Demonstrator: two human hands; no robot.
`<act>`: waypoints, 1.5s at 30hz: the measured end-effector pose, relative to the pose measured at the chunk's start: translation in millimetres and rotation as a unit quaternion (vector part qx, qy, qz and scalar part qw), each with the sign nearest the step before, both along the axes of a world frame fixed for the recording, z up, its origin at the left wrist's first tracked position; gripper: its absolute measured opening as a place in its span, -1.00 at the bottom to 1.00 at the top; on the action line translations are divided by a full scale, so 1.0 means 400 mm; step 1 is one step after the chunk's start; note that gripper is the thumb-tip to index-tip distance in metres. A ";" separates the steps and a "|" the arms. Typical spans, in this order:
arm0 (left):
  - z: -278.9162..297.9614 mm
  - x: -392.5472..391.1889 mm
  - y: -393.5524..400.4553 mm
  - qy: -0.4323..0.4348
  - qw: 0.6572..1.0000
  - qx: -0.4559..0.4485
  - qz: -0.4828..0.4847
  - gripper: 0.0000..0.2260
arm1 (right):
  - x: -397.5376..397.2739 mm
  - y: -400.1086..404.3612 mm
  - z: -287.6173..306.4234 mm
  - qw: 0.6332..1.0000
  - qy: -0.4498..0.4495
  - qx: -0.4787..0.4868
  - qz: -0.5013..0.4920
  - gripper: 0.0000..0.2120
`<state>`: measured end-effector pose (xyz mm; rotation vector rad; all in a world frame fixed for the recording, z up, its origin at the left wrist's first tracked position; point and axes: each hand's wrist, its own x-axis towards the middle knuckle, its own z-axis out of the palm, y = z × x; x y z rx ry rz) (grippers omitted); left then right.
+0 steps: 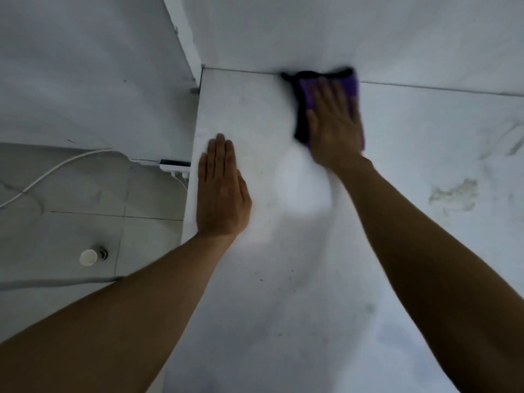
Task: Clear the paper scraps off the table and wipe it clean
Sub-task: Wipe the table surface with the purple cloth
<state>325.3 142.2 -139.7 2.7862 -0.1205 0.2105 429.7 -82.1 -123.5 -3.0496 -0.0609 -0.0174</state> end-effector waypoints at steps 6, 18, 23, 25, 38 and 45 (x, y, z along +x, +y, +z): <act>-0.002 -0.001 -0.001 0.019 1.000 0.014 0.004 -0.50 | -0.180 -0.070 0.003 0.940 0.017 0.032 -0.339 -0.43; 0.032 -0.006 0.006 -0.012 0.962 -0.260 0.083 -0.49 | -0.184 0.268 0.002 0.969 0.051 0.034 0.240 -0.44; 0.054 -0.105 0.097 0.038 0.947 -0.301 0.109 -0.57 | -0.344 0.274 0.007 0.965 0.061 0.039 0.252 -0.48; 0.062 -0.201 0.143 0.045 0.948 -0.287 0.130 -0.60 | -0.397 0.308 0.015 0.961 0.070 0.056 0.261 -0.50; 0.066 -0.720 0.076 0.055 0.957 -0.143 0.245 -0.69 | -0.910 0.256 0.019 0.884 0.127 0.055 0.446 -0.49; 0.040 -0.773 -0.163 0.049 0.990 -0.081 0.105 -0.51 | -0.985 -0.066 0.029 0.936 0.103 0.020 0.335 -0.48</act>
